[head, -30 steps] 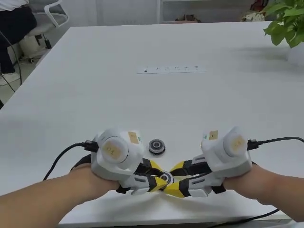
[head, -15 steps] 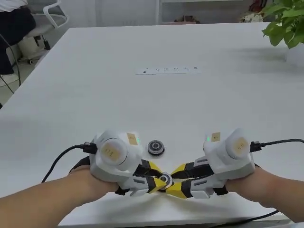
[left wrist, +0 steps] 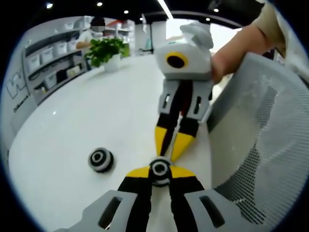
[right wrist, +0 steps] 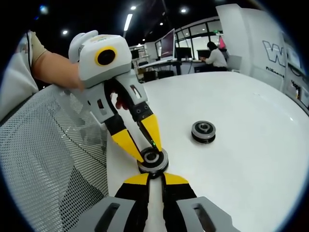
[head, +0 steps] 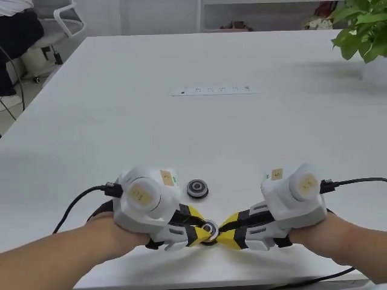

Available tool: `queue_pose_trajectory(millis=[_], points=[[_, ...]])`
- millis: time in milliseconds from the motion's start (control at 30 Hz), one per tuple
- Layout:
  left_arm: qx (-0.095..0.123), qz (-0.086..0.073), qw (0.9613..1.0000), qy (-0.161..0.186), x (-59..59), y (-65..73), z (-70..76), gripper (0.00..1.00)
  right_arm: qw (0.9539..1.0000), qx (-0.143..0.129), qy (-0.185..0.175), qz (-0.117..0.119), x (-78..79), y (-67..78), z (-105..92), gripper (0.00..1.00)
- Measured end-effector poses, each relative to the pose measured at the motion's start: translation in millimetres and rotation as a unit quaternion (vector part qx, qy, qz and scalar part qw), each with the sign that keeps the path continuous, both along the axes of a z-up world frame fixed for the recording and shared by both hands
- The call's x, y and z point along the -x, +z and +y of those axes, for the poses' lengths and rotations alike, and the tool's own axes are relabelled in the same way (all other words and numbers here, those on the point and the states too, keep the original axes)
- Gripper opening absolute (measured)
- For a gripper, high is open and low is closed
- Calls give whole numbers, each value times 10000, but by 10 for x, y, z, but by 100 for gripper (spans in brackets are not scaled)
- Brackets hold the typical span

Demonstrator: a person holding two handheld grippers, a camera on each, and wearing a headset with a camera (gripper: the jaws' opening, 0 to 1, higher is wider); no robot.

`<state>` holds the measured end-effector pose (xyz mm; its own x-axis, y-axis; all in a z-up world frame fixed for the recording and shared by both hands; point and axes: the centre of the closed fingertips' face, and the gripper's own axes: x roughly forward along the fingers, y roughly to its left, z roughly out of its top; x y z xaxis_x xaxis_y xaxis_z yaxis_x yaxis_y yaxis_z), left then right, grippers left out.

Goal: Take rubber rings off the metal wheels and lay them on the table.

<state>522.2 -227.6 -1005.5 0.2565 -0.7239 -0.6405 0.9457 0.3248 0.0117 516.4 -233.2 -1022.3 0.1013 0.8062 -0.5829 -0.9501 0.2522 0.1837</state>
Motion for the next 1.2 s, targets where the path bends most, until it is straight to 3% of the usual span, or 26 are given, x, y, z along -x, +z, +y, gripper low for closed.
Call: queue_pose_trajectory(millis=[167, 700, 933, 1033, 1200], points=[[-20, -25, 10000, -2, 3, -1, 0, 14, 9999, -10, -122, 77, -26, -2, -14, 0], [-66, -72, 10000, 7, 2, 2, 2, 13, 9982, -210, -419, 366, -61, 60, -50, 0], [-92, -95, 9999, 29, 0, 0, 2, 13, 9958, -383, -604, 578, -75, 87, -51, 0], [-105, -121, 9999, 34, 1, 0, 1, 13, 9935, -596, -705, 666, -106, 150, -28, 0], [-121, -126, 9998, 65, -6, -3, 2, 13, 9942, -552, -671, 639, -88, 154, -9, 0]])
